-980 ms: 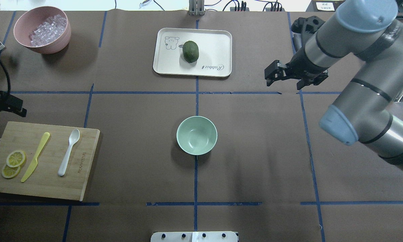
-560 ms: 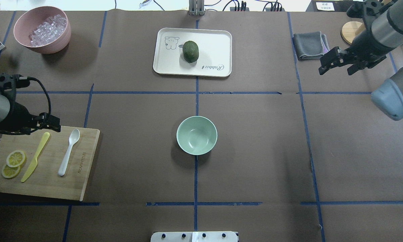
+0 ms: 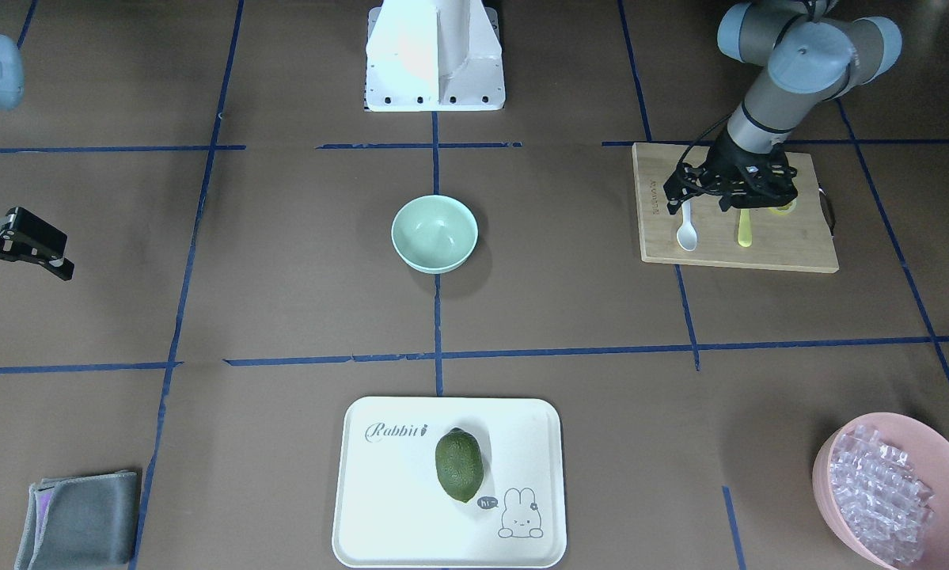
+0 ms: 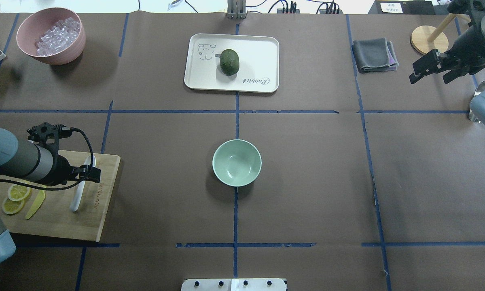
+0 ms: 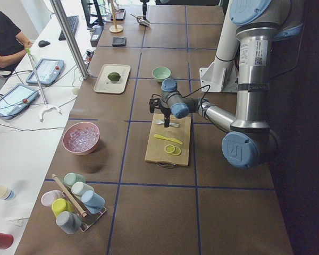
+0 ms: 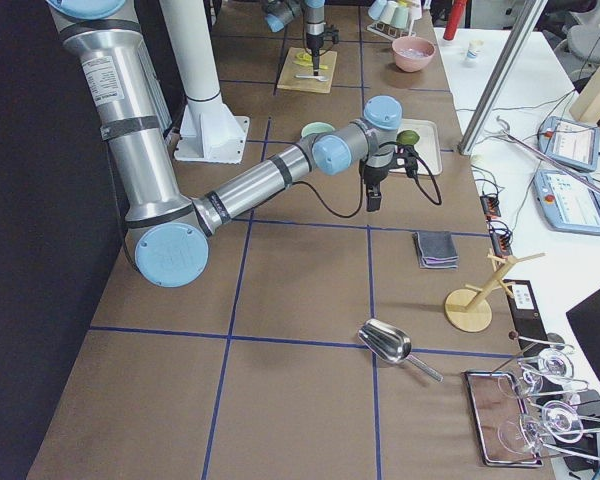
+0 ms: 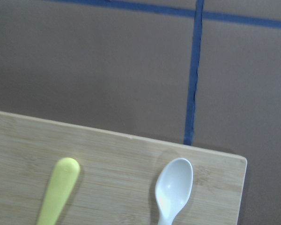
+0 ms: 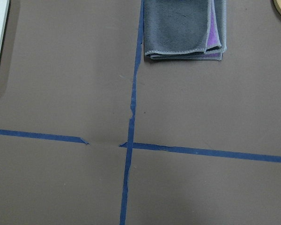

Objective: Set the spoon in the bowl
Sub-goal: 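Lower the left gripper and grasp the white spoon by its handle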

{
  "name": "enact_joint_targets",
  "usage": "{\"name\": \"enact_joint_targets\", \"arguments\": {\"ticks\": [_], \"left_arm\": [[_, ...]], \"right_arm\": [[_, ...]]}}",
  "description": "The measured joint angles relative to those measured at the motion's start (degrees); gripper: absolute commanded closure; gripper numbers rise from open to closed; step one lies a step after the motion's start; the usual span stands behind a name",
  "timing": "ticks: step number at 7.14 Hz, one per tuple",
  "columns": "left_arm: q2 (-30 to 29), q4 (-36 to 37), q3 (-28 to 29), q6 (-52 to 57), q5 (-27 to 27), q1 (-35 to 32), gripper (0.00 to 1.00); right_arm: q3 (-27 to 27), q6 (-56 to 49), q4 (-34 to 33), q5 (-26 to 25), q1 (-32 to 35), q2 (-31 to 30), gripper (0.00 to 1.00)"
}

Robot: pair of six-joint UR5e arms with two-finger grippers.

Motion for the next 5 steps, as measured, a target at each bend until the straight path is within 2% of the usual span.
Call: {"name": "enact_joint_targets", "arguments": {"ticks": [2, 3, 4, 5], "left_arm": [[-0.06, -0.07, 0.53, 0.38, 0.16, 0.78, 0.05], [-0.04, -0.07, 0.76, 0.51, -0.03, 0.83, 0.13], [-0.01, -0.07, 0.82, 0.56, -0.17, 0.85, 0.32], [-0.01, -0.1, 0.77, 0.56, -0.25, 0.87, 0.55]], "right_arm": [[-0.04, 0.33, 0.0, -0.03, 0.16, 0.04, 0.0], [-0.04, 0.48, 0.02, -0.03, 0.19, 0.09, 0.0], [-0.04, 0.54, 0.03, -0.03, 0.2, 0.14, 0.0], [-0.01, 0.58, 0.03, -0.03, 0.2, 0.18, 0.0]]}}
